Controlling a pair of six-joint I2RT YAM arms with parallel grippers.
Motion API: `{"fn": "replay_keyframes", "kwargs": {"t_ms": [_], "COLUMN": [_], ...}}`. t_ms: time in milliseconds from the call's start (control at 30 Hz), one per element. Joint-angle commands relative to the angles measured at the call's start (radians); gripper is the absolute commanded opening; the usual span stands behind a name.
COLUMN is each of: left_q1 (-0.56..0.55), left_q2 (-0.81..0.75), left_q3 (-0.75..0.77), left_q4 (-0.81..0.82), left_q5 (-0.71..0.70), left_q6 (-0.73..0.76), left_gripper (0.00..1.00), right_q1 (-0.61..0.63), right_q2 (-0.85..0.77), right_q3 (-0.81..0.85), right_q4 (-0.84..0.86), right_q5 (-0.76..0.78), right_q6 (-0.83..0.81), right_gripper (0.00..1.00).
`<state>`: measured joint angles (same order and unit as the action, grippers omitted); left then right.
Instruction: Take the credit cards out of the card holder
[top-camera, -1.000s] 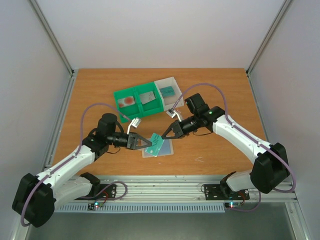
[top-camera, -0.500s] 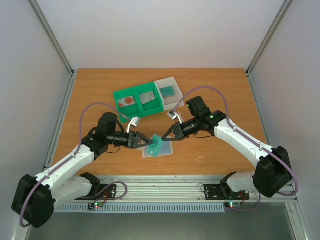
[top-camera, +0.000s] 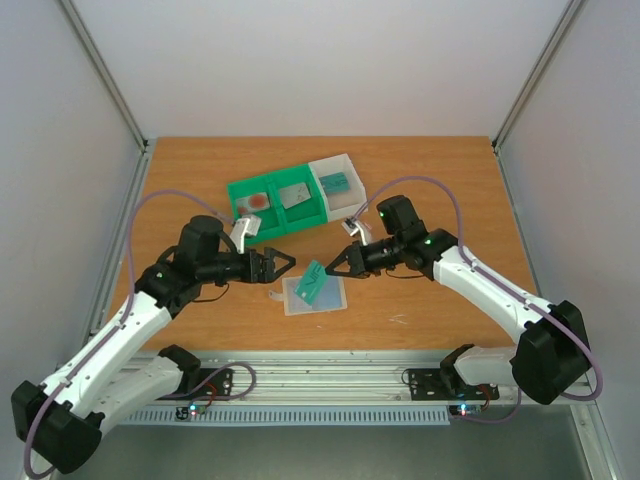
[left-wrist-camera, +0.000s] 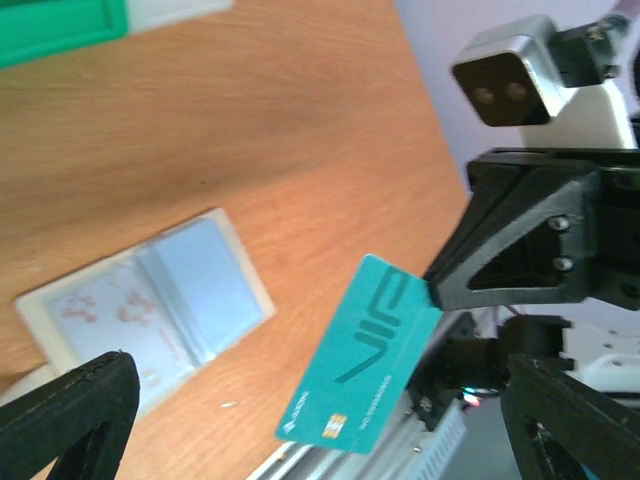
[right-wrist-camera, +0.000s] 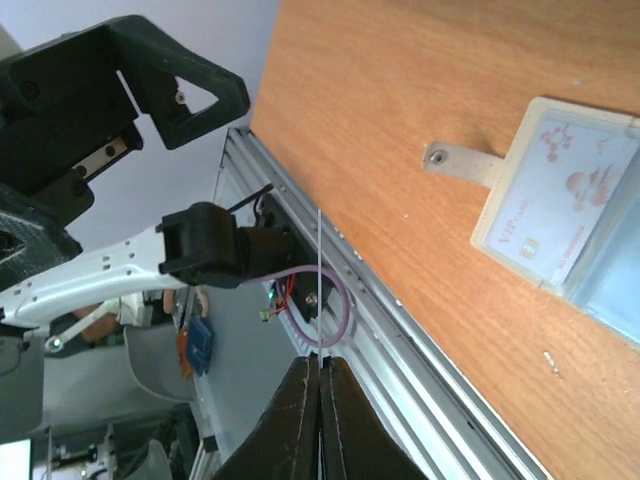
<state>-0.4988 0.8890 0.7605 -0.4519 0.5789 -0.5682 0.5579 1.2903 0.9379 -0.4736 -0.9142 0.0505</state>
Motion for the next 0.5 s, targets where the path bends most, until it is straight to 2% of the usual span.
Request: {"fn": "replay_keyframes", "kwargs": {"t_ms": [0, 133, 467], "left_q1": [0.000, 0.000, 0.000], "left_q2": [-0.007, 0.002, 0.051], "left_q3": [0.051, 0.046, -0.064], "left_q4": [-0.116, -0.121, -0.019], "left_q5": [-0.184, -0.248, -0.254], "left_q6": [0.083, 0.069, -0.005], "left_gripper": [0.99, 0.99, 0.99], "right_q1": [-0.023, -0.088, -0.187], "right_q2": [-0.022, -0.022, 0.000], "right_q3": [0.026, 0.013, 0.006], "right_q4": [0.029, 0.066, 0.102], "right_q5": [0.072, 0.088, 0.254], "right_q6": [0.051, 0.115, 0.153], "right_gripper": [0.01, 0.01, 0.01]}}
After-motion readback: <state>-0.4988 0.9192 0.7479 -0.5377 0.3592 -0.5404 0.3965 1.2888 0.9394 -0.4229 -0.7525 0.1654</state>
